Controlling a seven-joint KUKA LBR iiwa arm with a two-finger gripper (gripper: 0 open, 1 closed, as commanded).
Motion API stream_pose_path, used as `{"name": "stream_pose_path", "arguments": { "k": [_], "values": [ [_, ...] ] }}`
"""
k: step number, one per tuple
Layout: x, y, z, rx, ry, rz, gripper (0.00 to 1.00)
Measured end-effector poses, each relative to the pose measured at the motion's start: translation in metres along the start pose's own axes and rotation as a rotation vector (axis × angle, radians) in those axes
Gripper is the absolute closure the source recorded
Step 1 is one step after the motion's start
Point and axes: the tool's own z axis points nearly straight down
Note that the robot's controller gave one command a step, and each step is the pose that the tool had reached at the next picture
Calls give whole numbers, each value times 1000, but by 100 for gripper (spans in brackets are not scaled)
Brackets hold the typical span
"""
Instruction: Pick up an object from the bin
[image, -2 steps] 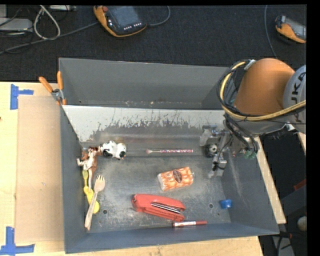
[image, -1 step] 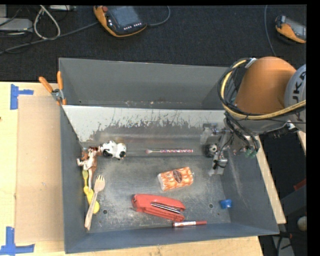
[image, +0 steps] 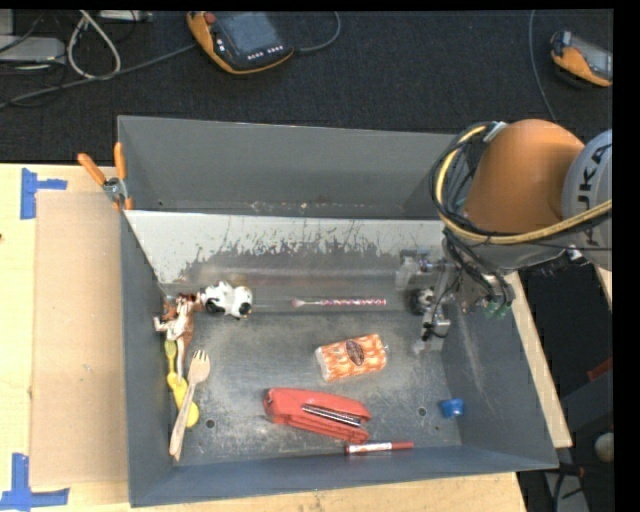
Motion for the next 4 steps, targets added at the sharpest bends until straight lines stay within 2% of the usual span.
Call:
{"name": "stream_pose_path", "arguments": {
  "k": [1,2,3,4],
  "values": [
    [15,11,23,-3,13,-46,0],
    [12,24,68,-1,-1,-82,0],
    [-1,86,105,0,-2,-115,0],
    [20,70,118,0,10,-147,100]
  ]
}}
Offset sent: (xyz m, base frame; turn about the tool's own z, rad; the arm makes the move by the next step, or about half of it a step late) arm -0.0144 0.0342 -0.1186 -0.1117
